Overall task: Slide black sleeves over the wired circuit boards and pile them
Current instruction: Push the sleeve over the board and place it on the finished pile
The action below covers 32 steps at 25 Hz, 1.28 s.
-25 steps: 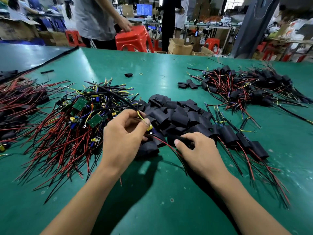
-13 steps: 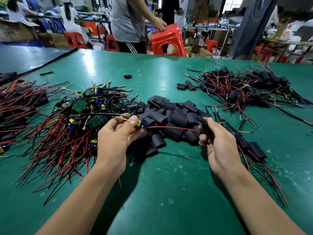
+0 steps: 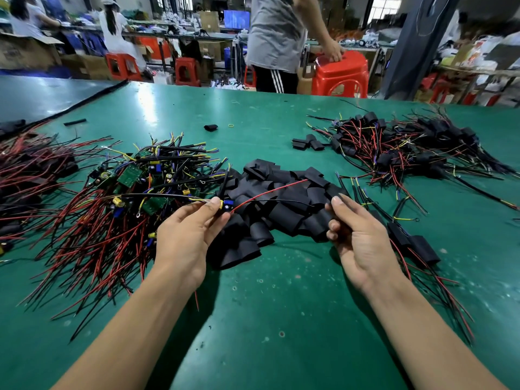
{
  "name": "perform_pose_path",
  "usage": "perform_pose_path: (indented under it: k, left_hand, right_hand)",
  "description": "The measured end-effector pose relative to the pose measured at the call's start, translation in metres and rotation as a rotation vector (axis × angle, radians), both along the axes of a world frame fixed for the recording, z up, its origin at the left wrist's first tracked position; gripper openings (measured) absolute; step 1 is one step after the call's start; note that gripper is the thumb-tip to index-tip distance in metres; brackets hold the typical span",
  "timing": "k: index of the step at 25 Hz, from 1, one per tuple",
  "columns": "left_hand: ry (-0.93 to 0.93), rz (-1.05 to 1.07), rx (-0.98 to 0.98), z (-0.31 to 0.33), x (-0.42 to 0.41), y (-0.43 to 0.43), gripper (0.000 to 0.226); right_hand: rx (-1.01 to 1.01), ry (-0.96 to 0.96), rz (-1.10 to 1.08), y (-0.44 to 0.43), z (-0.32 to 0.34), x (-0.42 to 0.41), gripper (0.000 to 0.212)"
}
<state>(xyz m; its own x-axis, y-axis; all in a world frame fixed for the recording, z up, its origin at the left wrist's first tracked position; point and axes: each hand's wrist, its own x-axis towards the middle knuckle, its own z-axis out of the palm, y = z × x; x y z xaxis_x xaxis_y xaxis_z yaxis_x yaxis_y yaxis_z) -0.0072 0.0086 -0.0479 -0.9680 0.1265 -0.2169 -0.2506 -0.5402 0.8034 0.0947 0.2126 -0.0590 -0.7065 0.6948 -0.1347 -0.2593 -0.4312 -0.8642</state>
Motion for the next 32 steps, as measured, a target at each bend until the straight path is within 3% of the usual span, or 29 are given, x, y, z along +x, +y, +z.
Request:
perform_pose_path:
  k: [4, 8, 14, 18, 24, 32]
  left_hand:
    - [-0.034, 0.029, 0.037, 0.001, -0.004, -0.002, 0.009]
    - [-0.046, 0.028, 0.062, 0.001, -0.006, -0.003, 0.008]
    - [-0.052, 0.020, 0.070, 0.000, -0.006, -0.004, 0.011]
    - [-0.052, -0.024, 0.047, 0.000, -0.007, -0.004, 0.014]
    - [-0.052, -0.146, 0.023, 0.001, -0.003, -0.001, 0.018]
    - [-0.058, -0.151, -0.031, 0.003, -0.001, -0.002, 0.016]
  right_hand:
    - [0.051, 0.000, 0.066, -0.005, -0.005, -0.002, 0.042]
    - [0.088, 0.029, 0.131, -0.008, -0.008, -0.002, 0.027]
    - [0.076, 0.082, 0.187, -0.014, -0.007, -0.002, 0.024]
    - [0.049, 0.076, 0.156, -0.015, -0.005, -0.002, 0.022]
    - [0.020, 0.055, 0.086, -0.013, -0.005, -0.003, 0.037]
    - [0.012, 0.128, 0.071, -0.010, -0.004, -0.004, 0.034]
